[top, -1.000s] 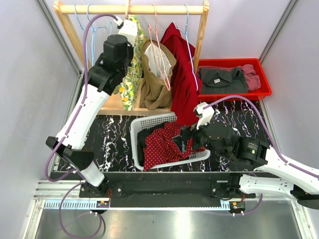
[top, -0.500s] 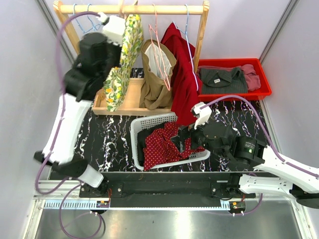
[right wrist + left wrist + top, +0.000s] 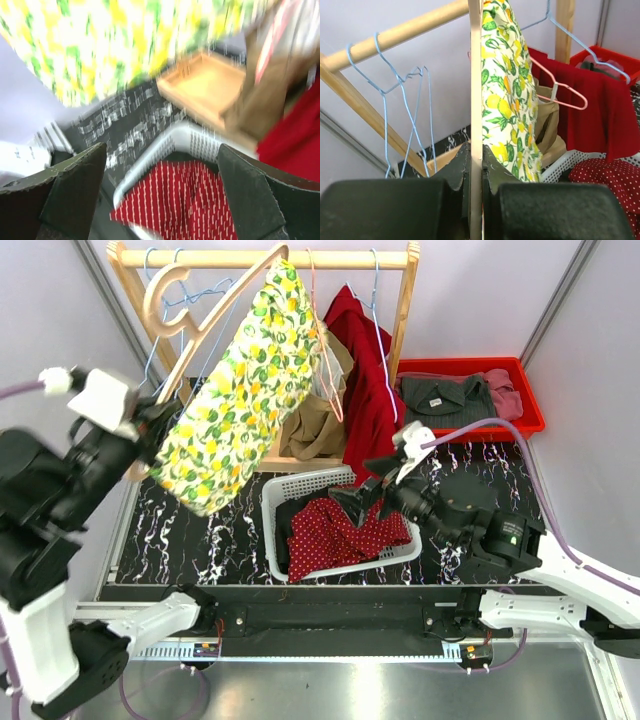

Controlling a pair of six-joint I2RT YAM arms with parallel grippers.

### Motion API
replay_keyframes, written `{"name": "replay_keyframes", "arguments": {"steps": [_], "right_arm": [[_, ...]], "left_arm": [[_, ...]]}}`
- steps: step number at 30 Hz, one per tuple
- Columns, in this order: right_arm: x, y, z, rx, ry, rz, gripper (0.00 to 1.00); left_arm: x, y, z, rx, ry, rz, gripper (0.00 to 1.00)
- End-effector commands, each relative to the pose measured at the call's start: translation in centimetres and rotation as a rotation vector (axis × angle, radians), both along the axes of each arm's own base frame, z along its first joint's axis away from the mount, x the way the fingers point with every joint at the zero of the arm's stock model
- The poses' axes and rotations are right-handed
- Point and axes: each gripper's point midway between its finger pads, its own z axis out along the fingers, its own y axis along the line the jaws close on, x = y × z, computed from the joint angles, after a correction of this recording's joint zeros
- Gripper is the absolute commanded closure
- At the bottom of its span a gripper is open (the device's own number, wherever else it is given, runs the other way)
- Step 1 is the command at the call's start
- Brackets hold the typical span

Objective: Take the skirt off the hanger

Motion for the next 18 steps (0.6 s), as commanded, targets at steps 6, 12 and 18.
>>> {"name": "replay_keyframes", "arguments": {"steps": [6, 12, 18], "right_arm": [[0.0, 1.2, 11.2, 0.139, -0.317, 0.053, 0.00], [1.2, 2.9, 10.2, 0.104, -0.331, 0.045, 0.00], [4.5, 3.1, 8.7, 0.075, -0.317, -0.010, 0.00]], "left_arm": [[-7.4, -1.1, 1.5, 0.050, -0.140, -0.263, 1.00], [-10.0, -1.1, 2.0, 0.036, -0.151, -0.330, 1.00], [-10.8, -1.1, 2.1, 0.044, -0.158, -0.350, 1.00]]}}
